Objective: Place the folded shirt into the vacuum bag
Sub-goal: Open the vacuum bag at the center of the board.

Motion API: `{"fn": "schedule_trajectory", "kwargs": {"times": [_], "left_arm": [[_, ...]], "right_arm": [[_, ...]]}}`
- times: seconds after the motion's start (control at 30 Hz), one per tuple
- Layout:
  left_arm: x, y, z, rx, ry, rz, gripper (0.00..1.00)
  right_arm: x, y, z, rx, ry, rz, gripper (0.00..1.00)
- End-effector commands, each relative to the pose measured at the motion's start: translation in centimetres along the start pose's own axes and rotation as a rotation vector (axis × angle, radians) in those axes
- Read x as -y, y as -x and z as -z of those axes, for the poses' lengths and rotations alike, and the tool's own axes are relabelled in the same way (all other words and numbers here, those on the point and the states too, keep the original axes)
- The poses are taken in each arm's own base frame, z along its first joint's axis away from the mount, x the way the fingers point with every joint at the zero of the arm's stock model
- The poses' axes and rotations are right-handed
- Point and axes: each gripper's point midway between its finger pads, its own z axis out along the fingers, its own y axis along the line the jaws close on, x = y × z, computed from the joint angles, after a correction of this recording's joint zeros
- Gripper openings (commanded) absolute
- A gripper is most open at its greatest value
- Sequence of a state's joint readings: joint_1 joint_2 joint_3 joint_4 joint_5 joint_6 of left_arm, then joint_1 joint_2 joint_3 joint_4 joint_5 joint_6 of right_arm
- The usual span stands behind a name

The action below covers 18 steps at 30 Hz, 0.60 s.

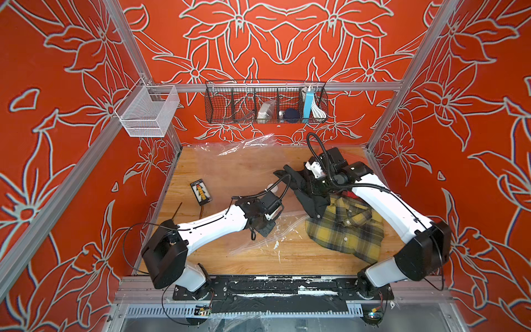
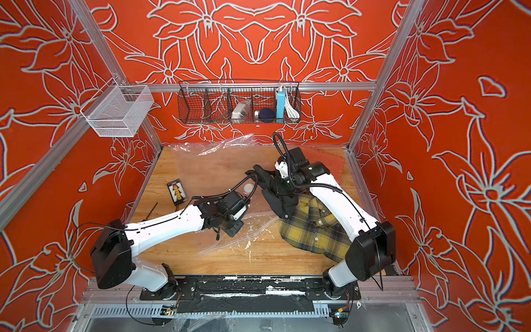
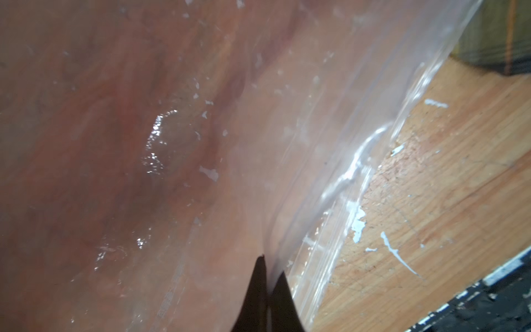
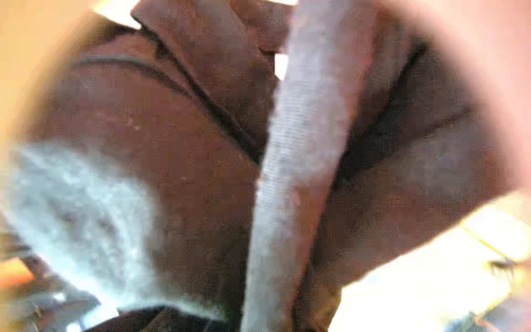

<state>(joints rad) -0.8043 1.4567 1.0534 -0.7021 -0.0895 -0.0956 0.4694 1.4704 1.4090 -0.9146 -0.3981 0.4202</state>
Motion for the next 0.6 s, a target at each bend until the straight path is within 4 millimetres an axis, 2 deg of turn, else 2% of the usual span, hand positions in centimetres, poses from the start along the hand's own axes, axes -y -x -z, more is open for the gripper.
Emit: {"fn": "schedule_trajectory", "kwargs": {"times": [0.0, 0.13, 0.3, 0.4, 0.5, 0.57], "left_arm": [[0.2, 1.9, 2.5, 0.074, -0.062, 0.043, 0.00], [-0.4, 3.2, 4.5, 0.113, -0.075, 0.088, 0.00], [-0.8, 4.5, 6.3, 0.161, -0.092, 0.134, 0.00], [-1.0, 5.5, 7.4, 0.189, -0.093, 0.157, 0.00], [-1.1, 6.7, 8.4, 0.221, -0.098, 0.166, 0.00], [-1.0, 7.5, 9.2, 0.248, -0.111, 0.167, 0.00]], "right_arm": [[0.4, -1.9, 2.8, -0.002, -0.033, 0.024, 0.00], [-0.7, -3.0, 5.2, 0.035, 0.009, 0.020, 0.00], [-3.6, -5.5, 6.0, 0.055, 0.105, 0.026, 0.00], [-6.2, -6.6, 6.6, 0.082, 0.168, 0.056, 0.00], [-9.0, -7.1, 6.0, 0.116, 0.264, 0.069, 0.00], [-10.4, -7.0, 4.3, 0.119, 0.314, 0.063, 0.00]]}}
